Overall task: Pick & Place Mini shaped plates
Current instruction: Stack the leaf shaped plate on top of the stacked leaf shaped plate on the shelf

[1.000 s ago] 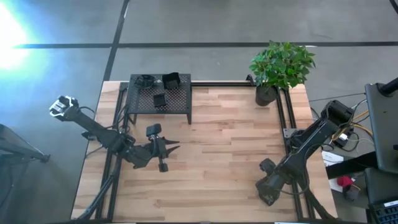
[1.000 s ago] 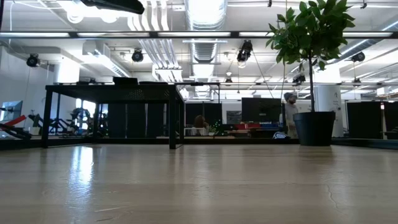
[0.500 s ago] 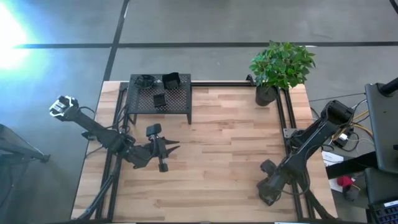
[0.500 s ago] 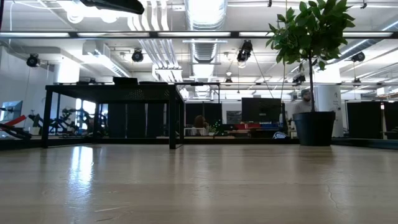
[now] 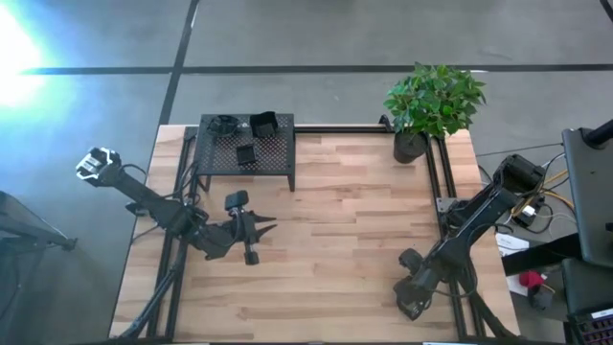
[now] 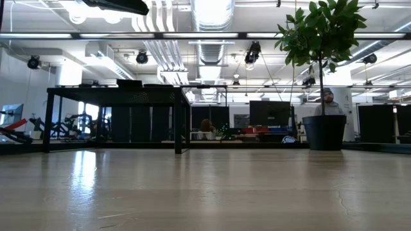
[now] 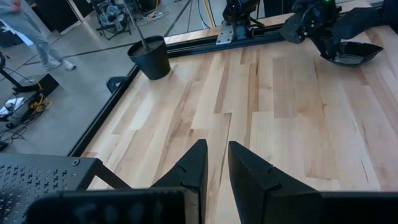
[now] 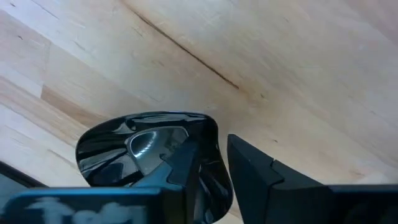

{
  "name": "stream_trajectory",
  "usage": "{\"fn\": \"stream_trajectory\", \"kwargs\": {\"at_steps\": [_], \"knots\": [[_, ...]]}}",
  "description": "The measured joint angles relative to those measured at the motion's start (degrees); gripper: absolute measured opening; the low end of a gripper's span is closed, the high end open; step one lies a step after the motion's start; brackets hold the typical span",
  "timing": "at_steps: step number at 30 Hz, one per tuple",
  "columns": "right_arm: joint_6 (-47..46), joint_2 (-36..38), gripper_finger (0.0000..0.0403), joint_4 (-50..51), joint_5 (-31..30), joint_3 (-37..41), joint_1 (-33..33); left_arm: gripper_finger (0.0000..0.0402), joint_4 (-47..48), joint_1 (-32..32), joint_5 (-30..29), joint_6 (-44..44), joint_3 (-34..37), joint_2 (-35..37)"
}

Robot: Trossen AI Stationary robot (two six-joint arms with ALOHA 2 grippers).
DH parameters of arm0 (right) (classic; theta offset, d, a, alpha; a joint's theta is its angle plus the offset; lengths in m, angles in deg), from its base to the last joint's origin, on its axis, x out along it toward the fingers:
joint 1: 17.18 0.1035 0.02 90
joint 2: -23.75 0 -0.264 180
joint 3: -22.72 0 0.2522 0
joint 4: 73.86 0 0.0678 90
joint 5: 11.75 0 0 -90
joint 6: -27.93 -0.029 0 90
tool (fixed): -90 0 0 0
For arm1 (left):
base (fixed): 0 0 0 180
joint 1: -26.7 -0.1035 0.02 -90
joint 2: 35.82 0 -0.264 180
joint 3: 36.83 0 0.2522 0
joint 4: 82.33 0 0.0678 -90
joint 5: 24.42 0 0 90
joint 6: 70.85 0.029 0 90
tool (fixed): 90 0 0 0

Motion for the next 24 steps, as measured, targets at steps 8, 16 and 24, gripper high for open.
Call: {"fn": "stream_trajectory", "kwargs": {"at_steps": [8,16,24], "knots": [[3.37,0.11,0.0014,-0.19,-4.32,-0.31,0.02,0.0059,0.19,0.00,0.00,-0.06,0.00,0.02],[8.16,0.09,0.0010,1.84,-12.93,-6.01,-0.07,0.0059,0.22,0.00,0.02,-0.05,0.00,0.02],[15.86,0.09,0.0010,13.33,-33.49,-17.55,-2.44,0.0059,0.46,0.00,2.72,2.58,0.00,0.07]]}}
